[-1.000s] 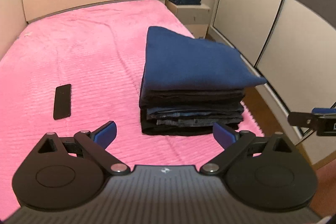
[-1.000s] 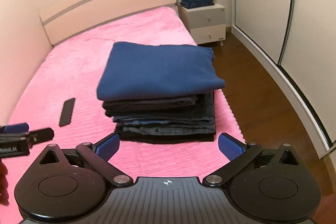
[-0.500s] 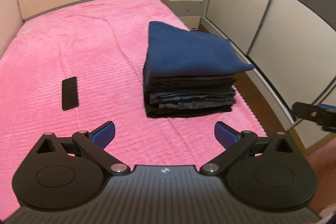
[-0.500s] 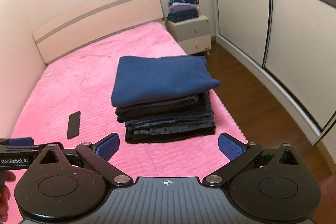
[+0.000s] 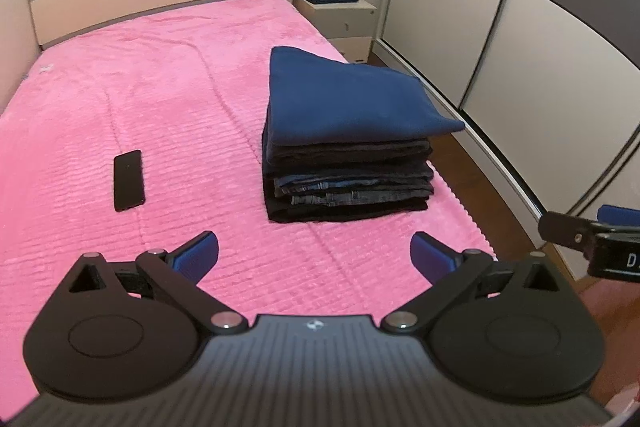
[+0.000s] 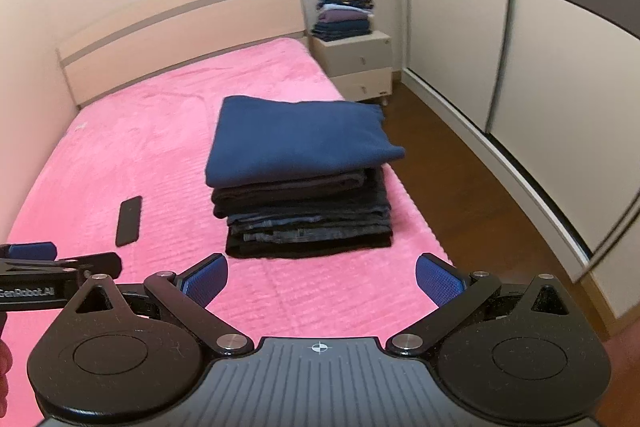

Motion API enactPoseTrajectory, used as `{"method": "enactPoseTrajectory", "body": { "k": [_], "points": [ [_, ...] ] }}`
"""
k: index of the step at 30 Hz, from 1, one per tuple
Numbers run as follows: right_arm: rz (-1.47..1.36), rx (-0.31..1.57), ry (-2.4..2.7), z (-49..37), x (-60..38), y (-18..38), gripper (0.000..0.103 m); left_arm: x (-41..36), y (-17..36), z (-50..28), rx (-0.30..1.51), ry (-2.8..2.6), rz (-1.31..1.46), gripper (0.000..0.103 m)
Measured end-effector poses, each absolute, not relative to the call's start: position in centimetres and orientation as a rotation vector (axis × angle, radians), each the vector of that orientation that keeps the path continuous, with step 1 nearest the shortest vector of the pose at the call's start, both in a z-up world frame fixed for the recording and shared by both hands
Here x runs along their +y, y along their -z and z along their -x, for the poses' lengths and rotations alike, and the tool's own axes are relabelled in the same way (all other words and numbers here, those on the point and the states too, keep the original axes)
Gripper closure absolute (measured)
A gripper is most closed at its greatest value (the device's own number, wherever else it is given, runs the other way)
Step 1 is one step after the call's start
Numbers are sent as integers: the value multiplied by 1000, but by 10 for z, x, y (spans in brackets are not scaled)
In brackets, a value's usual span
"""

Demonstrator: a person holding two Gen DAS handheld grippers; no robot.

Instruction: Fold clothes

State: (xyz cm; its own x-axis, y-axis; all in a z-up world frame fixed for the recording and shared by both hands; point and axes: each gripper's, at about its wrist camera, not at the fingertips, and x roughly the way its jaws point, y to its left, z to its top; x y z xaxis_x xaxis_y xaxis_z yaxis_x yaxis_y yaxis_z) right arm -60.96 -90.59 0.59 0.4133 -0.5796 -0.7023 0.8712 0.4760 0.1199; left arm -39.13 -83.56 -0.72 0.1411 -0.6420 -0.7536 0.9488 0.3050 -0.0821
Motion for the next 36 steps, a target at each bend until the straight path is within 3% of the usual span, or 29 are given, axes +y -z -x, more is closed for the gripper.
{"method": "enactPoseTrajectory", "body": {
  "k": [36],
  "points": [
    [-560,671,903,616,-947,10,1,-868,21,416,806,1165,-534,2]
  ]
}}
